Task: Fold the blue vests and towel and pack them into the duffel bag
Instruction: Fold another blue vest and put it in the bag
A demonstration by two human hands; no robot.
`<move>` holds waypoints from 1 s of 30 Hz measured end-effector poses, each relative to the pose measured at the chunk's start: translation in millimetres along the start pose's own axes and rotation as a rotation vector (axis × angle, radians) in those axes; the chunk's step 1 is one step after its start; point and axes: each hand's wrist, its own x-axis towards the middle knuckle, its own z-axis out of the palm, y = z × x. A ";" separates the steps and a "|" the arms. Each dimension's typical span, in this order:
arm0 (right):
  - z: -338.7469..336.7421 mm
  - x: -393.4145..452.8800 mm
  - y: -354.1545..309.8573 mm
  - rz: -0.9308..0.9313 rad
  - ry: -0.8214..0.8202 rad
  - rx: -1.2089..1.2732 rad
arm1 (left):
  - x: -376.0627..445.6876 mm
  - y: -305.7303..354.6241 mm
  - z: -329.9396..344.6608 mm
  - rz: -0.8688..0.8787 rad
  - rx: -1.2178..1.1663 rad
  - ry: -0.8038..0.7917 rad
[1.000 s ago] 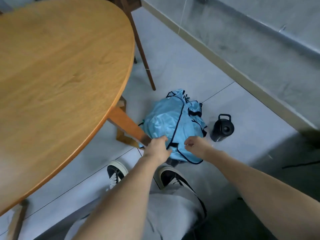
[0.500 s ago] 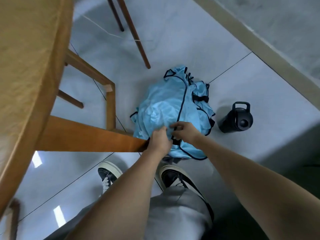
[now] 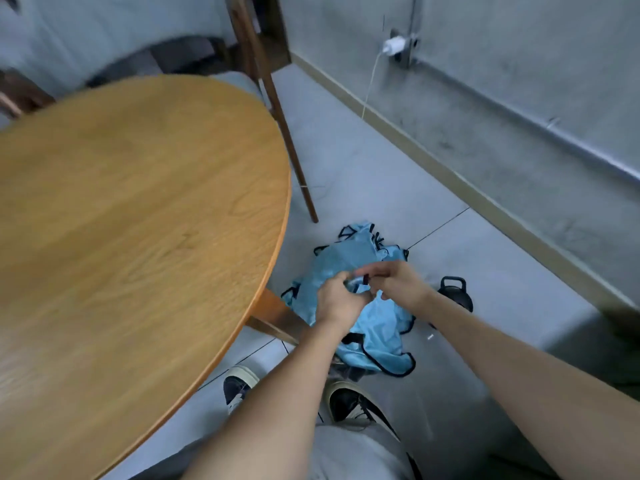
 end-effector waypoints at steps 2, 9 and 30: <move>-15.5 -22.2 -28.4 -0.062 0.030 -0.007 | -28.8 21.6 -11.4 0.063 -0.015 0.029; -36.6 -121.4 -126.0 -0.327 0.053 -0.068 | -123.1 91.0 -71.8 0.259 -0.085 0.258; -24.0 -408.0 -356.4 -1.109 0.373 -0.381 | -401.4 229.4 -254.4 0.733 -0.222 0.839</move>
